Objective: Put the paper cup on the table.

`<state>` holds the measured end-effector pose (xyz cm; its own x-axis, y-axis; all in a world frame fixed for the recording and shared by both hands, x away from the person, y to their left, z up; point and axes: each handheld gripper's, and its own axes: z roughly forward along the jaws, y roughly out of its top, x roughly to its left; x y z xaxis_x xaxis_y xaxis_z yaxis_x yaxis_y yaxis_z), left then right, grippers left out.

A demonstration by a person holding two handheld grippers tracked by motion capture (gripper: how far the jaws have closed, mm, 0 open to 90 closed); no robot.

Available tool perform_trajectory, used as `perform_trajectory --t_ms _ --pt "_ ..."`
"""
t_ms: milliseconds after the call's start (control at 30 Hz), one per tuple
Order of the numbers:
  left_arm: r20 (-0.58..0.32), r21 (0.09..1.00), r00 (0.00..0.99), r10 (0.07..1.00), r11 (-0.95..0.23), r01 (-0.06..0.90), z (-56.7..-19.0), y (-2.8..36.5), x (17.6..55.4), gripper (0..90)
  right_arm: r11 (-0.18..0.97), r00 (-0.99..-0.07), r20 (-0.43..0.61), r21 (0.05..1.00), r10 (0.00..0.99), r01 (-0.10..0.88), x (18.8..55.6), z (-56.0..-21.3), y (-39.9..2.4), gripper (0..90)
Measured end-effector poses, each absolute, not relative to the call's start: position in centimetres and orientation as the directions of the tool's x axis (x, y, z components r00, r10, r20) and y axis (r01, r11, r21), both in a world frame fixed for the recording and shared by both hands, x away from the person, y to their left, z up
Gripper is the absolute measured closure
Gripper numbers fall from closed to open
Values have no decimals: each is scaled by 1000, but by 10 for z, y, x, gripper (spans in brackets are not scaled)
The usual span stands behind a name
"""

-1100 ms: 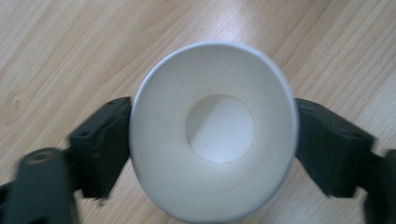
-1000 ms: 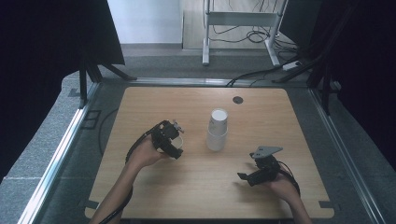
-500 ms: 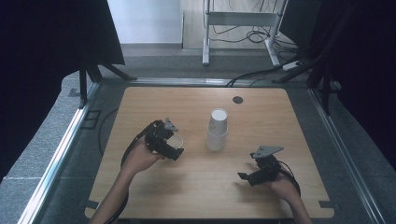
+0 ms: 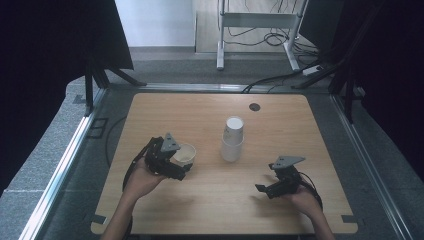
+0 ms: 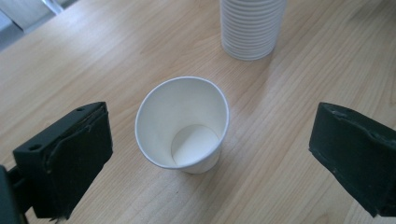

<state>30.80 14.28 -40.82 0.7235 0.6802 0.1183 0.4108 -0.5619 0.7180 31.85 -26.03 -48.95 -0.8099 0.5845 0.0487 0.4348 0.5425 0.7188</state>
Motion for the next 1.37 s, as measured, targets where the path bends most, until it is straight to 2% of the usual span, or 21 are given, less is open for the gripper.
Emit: perform_trajectory --t_ms 500,700,1000,1367 --pt "81 804 704 706 -464 372 -451 163 277 0 563 -813 31 706 581 430 318 -493 -259 20" --pt "110 789 686 720 -483 381 -473 161 275 0 584 -809 11 687 587 433 319 -498 -259 0" --pt "59 741 695 716 -498 450 -494 157 277 0 609 -808 -6 660 589 439 321 -506 -258 0" --pt "47 719 682 730 -499 485 -504 158 277 0 617 -809 0 647 588 448 322 -512 -257 0"
